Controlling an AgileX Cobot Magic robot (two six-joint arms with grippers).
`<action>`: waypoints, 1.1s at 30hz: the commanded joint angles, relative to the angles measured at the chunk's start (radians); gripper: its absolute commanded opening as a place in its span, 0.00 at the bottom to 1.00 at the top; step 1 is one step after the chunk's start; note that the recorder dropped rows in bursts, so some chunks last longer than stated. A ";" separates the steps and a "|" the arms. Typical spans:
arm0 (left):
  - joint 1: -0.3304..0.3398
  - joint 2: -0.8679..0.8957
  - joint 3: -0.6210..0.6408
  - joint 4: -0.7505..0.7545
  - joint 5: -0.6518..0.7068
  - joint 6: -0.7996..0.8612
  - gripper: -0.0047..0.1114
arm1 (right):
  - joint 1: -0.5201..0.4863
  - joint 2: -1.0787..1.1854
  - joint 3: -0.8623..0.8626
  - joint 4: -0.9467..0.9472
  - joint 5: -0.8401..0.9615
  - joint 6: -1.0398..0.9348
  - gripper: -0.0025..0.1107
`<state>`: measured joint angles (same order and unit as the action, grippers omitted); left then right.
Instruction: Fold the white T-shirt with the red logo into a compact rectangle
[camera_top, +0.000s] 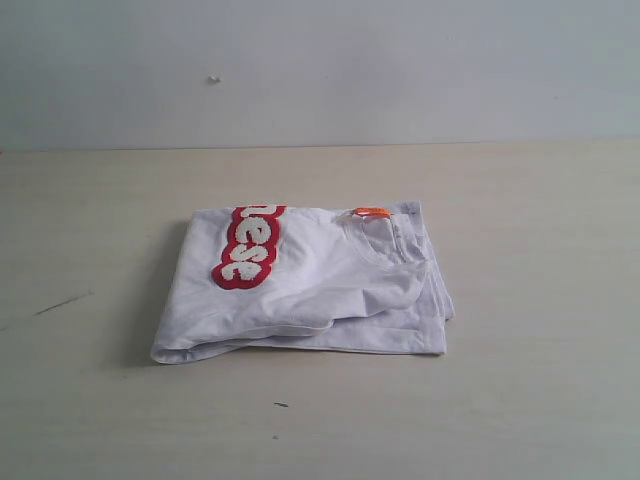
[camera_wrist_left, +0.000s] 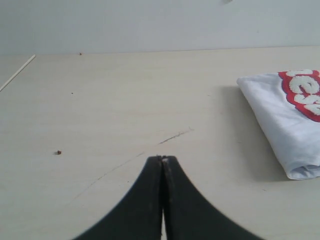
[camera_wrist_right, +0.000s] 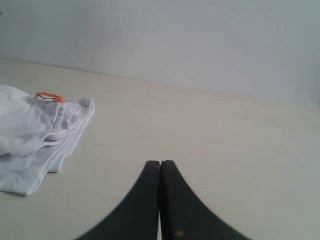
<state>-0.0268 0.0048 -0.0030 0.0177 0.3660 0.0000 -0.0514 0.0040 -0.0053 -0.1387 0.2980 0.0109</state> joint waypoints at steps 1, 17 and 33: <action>-0.001 -0.005 0.003 -0.007 -0.010 0.000 0.04 | -0.015 -0.004 0.005 0.008 0.004 0.020 0.02; -0.001 -0.005 0.003 -0.007 -0.010 0.000 0.04 | -0.015 -0.004 0.005 0.061 0.029 0.073 0.02; -0.001 -0.005 0.003 -0.007 -0.010 0.000 0.04 | -0.015 -0.004 0.005 0.061 0.029 0.073 0.02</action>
<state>-0.0268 0.0048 -0.0030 0.0177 0.3660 0.0000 -0.0603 0.0040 -0.0053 -0.0768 0.3322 0.0819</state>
